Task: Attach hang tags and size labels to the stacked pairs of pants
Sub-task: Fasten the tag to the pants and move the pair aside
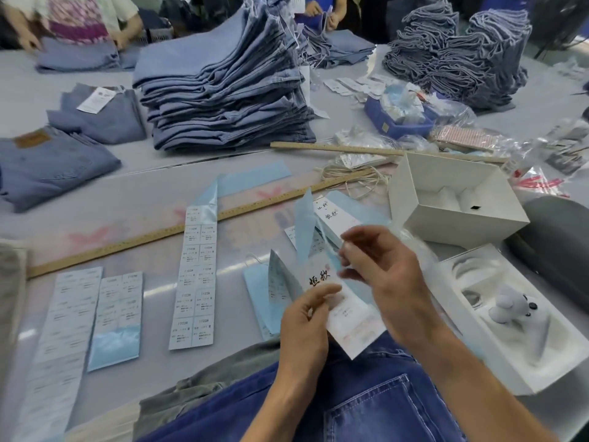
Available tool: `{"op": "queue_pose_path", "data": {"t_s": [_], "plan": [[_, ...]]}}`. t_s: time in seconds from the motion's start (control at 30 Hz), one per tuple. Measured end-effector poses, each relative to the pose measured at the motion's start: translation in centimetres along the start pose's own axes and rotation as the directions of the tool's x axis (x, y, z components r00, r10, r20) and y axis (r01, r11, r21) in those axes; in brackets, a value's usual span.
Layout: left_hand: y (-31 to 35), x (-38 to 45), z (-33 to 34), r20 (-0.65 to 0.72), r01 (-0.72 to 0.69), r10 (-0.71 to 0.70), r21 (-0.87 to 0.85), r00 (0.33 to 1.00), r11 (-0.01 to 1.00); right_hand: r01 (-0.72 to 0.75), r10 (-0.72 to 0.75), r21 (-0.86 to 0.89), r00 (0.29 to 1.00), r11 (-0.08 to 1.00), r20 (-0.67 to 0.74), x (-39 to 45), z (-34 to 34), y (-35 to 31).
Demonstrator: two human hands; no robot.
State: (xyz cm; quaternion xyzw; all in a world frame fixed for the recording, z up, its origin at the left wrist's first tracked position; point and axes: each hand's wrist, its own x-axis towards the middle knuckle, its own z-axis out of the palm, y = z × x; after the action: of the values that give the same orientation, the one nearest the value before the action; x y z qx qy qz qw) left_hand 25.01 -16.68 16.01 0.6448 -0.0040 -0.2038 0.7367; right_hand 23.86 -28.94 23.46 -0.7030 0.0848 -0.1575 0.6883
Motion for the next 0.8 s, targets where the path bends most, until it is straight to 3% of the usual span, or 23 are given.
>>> {"op": "queue_pose_path", "data": {"t_s": [0.1,0.17,0.27,0.37,0.47,0.5,0.63,0.8], "plan": [[1.0,-0.7,-1.5,0.132,0.128,-0.091,-0.309,0.987,0.942,-0.072,0.085,-0.094,0.986,0.993,0.144,-3.0,1.5,-0.2],[1.1,-1.3,-2.9,0.173,0.122,-0.061,-0.369,0.983,0.921,-0.059,0.100,-0.211,0.976,0.976,0.193,-4.7,1.8,0.3],[1.0,-2.0,-4.1,0.027,-0.014,0.021,-0.232,0.999,0.973,-0.017,0.103,-0.415,0.977,0.910,0.185,-6.4,2.0,0.9],[1.0,-2.3,-4.8,-0.104,-0.061,0.046,-0.151,0.994,0.987,0.073,0.068,-0.562,0.972,0.824,0.225,-7.5,1.9,1.1],[1.1,-2.8,-5.8,-0.125,-0.167,0.164,-0.020,0.979,0.986,0.241,-0.113,-0.799,0.970,0.551,0.215,-7.6,2.1,0.5],[1.1,-3.0,-6.1,-0.111,-0.211,0.213,0.030,0.971,0.977,0.267,-0.156,-0.820,0.964,0.507,0.217,-7.3,2.2,0.2],[0.9,-4.0,-6.6,-0.049,-0.311,0.326,0.199,0.944,0.930,0.311,-0.185,-0.751,0.950,0.583,0.250,-5.7,4.3,-0.5],[1.8,-4.9,-7.0,0.032,-0.401,0.408,0.266,0.912,0.877,0.103,-0.014,-0.559,0.987,0.823,0.161,-4.0,7.8,-0.7]]}}
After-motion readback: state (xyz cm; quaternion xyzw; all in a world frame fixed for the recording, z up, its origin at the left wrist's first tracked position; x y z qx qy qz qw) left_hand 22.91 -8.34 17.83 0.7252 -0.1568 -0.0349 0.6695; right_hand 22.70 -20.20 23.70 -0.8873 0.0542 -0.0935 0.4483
